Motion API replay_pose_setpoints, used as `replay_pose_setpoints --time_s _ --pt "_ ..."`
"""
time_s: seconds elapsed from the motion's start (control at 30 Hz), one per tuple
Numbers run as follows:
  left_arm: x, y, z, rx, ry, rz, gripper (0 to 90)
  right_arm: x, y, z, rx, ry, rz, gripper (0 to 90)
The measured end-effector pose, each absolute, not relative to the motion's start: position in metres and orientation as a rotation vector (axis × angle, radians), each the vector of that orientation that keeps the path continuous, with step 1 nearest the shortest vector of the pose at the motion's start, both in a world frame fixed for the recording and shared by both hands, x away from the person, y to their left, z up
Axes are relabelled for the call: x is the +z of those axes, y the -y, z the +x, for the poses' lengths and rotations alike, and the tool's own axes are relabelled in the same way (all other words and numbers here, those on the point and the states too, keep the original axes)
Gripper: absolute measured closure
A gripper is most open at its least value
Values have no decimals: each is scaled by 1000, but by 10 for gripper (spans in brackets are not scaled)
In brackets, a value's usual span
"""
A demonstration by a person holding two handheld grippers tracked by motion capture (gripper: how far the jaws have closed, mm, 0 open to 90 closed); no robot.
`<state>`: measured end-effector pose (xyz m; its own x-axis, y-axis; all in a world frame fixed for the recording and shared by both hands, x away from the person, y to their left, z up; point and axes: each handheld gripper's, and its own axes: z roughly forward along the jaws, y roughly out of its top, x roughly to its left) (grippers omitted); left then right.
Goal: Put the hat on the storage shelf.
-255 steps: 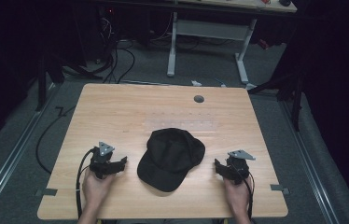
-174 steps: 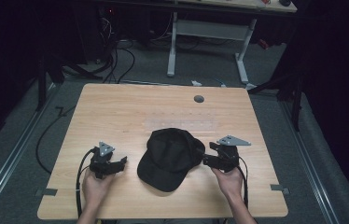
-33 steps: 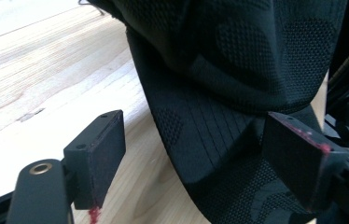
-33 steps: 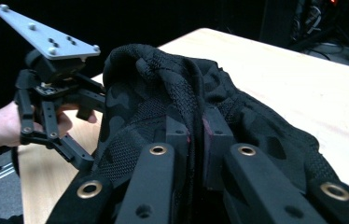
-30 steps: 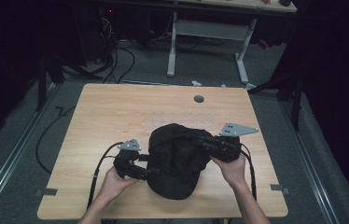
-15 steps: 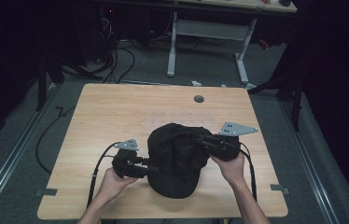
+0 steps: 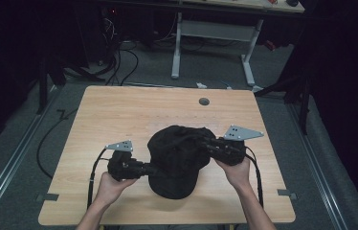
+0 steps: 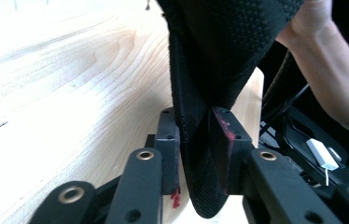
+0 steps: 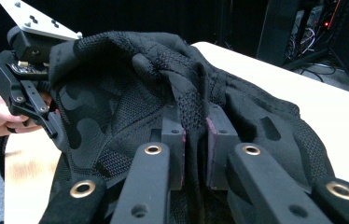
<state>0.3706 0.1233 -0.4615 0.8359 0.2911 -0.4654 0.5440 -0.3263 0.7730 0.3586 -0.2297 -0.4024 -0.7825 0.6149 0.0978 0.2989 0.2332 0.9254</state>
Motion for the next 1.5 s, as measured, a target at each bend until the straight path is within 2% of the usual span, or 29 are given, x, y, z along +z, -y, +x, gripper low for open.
replay_pose_setpoints --time_s 0.23,0.47,0.6,0.77,0.87,1.17,1.5 --pt "-451 -131 369 -328 -599 1880 826 -402 230 358 1576 -2212 861 778" --pt "-448 -135 367 -355 -586 1843 859 -405 230 360 1583 -2212 886 743" --pt "-446 -136 366 -316 -589 1828 863 -408 232 360 1579 -2206 921 651" --pt "-446 -137 365 -293 -601 1835 864 -413 235 361 1538 -2204 957 492" --pt "-445 -139 365 -277 -612 1826 864 -414 239 359 1552 -2171 970 438" --pt "-441 -149 366 -229 -653 1787 863 -432 257 351 1443 -2162 1098 416" --pt "-435 -154 367 -156 -687 1782 862 -501 271 341 1143 -2154 1373 414"
